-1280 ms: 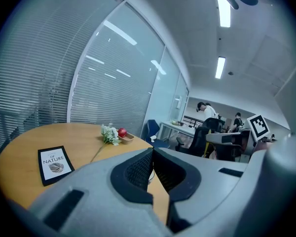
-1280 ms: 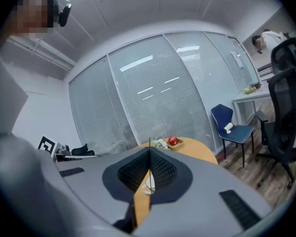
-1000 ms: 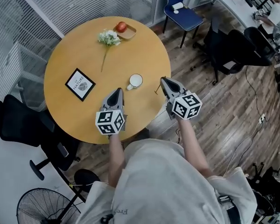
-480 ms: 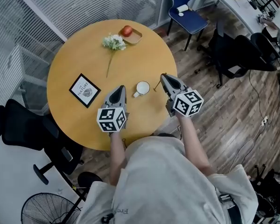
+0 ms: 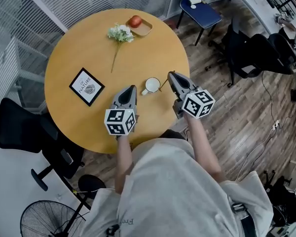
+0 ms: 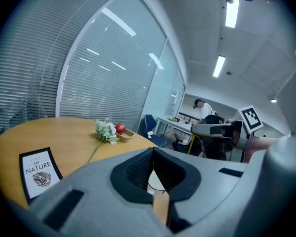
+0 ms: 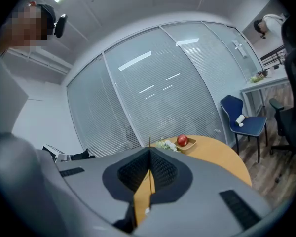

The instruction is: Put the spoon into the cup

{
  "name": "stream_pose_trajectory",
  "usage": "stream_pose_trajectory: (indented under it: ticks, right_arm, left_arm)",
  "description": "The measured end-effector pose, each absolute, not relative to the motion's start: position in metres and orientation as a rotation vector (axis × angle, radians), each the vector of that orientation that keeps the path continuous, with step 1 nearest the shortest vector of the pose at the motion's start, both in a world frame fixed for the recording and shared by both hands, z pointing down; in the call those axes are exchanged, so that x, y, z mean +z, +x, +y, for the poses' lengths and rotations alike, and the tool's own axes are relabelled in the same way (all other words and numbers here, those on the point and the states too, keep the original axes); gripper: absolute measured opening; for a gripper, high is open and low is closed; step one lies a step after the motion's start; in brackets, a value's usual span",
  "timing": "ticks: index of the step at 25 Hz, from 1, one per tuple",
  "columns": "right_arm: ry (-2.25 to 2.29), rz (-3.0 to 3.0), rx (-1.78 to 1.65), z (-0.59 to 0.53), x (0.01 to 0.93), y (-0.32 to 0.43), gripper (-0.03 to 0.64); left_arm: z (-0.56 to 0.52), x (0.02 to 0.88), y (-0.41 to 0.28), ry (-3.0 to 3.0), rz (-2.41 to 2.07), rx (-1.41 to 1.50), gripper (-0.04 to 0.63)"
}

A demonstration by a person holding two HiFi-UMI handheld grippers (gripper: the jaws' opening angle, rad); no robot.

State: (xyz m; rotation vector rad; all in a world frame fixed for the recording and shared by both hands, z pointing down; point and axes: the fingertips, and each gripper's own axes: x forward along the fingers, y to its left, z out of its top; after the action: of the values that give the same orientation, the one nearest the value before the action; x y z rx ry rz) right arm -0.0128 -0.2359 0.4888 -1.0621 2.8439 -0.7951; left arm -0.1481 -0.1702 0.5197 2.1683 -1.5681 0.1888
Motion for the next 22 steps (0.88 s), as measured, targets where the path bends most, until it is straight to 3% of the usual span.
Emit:
stream_pose_trajectory:
  ticks: [22]
  right_arm:
    - [-1.15,2.755,-0.898,-0.26,0.527,-0.039,-0.005]
  left_arm:
    - [-0.183,0.546,-0.147,2.163,-1.48,0.24,0.008]
